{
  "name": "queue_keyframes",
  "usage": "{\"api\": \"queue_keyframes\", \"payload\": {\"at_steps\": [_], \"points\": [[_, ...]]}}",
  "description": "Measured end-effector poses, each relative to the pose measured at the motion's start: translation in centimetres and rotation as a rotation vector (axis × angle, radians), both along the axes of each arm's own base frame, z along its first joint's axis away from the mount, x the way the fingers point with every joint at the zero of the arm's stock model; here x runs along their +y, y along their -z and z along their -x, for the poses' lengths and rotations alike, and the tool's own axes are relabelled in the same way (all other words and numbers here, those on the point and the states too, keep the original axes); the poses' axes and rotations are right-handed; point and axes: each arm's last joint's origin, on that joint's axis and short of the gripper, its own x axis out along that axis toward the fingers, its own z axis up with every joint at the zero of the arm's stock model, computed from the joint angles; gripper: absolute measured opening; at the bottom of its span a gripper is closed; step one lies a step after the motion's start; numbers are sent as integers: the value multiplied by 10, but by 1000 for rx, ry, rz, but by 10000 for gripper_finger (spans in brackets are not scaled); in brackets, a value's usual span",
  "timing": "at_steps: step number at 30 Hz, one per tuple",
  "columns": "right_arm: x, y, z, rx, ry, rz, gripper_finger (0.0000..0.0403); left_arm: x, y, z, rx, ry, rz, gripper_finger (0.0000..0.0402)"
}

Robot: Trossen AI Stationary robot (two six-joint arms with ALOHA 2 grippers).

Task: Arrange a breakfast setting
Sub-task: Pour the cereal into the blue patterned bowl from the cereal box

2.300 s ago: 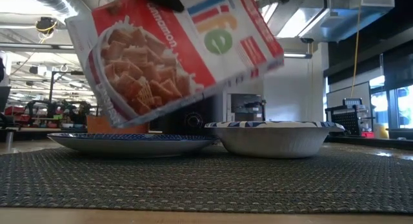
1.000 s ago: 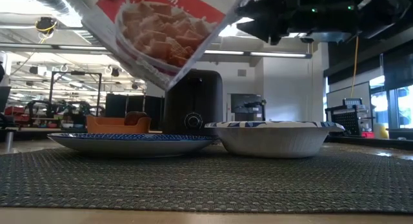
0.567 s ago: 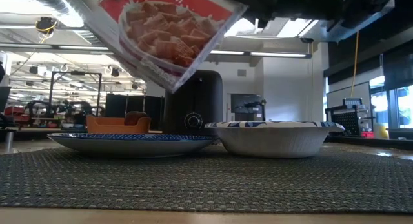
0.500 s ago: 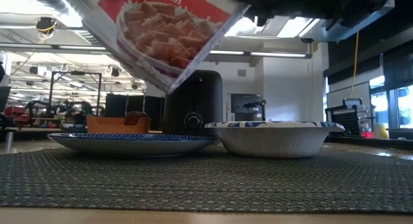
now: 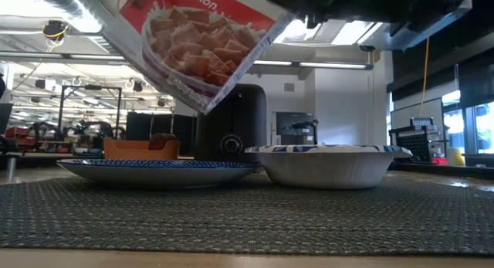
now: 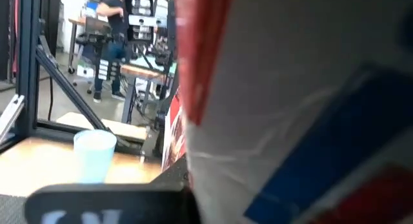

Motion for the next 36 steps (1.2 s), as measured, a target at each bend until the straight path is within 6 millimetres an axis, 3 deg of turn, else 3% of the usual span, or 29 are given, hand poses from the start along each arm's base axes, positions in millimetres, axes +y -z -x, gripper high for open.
{"api": "queue_keyframes", "payload": {"at_steps": [7,13,27,36], "points": [[0,-7,13,78,19,-6,72,1,2,2,32,-38,1,109],[0,-21,39,159,50,-34,72,4,6,6,80,-126,-9,163],[0,-57,125,195,125,-133,71,5,8,9,115,-161,-16,170],[-4,-101,162,281,333,-171,71,5,9,9,114,-163,5,170]]}}
